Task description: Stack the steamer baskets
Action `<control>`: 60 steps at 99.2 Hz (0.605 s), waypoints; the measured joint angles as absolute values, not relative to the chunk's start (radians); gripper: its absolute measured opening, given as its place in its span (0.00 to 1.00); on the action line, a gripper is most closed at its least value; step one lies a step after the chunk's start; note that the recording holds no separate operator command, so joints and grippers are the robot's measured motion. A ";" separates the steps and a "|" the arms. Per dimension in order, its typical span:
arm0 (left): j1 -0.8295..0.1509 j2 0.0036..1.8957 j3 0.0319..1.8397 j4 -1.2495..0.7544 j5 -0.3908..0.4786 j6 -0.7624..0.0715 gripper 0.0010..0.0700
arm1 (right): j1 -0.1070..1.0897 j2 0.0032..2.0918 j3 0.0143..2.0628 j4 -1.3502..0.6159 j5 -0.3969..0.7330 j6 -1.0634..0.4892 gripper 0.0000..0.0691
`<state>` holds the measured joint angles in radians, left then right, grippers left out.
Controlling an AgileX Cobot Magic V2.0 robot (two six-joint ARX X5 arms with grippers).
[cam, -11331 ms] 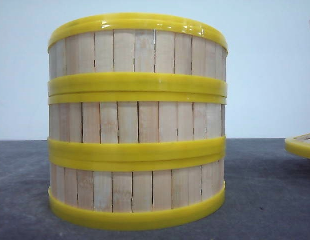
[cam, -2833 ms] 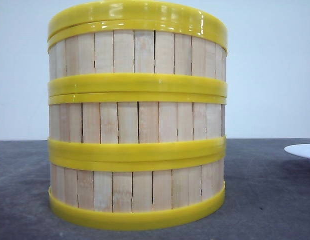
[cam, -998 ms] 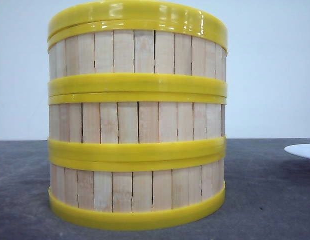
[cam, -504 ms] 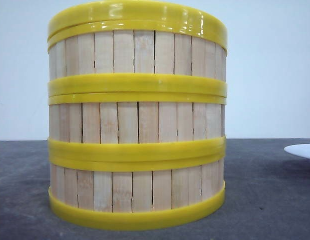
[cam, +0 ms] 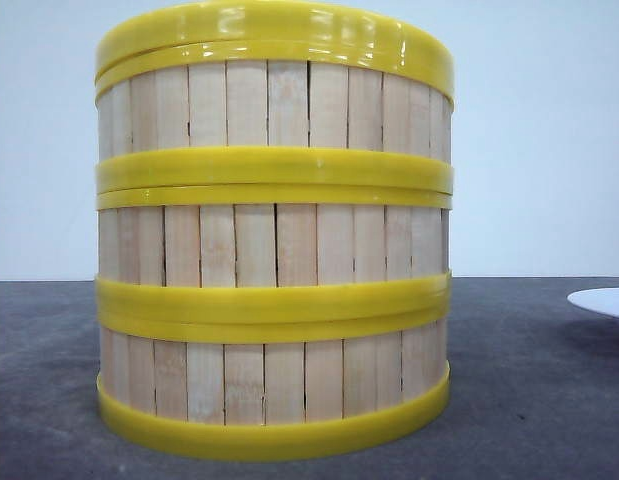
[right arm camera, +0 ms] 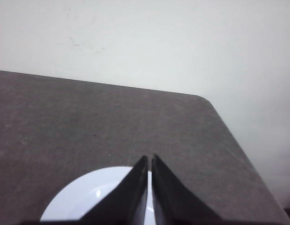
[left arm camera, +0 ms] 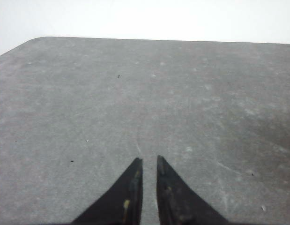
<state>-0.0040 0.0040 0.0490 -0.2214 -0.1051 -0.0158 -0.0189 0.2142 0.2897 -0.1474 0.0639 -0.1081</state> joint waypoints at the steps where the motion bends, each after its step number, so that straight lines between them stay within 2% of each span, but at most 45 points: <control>1: -0.004 0.004 0.049 -0.221 -0.105 -0.016 0.03 | -0.019 0.207 0.281 -0.144 0.061 -0.108 0.01; 17: -0.004 0.004 0.049 -0.221 -0.105 -0.016 0.03 | -0.020 0.124 0.178 -0.122 0.026 -0.103 0.01; 60: -0.004 0.004 0.049 -0.221 -0.105 -0.016 0.03 | -0.021 0.006 0.015 -0.111 0.026 -0.051 0.01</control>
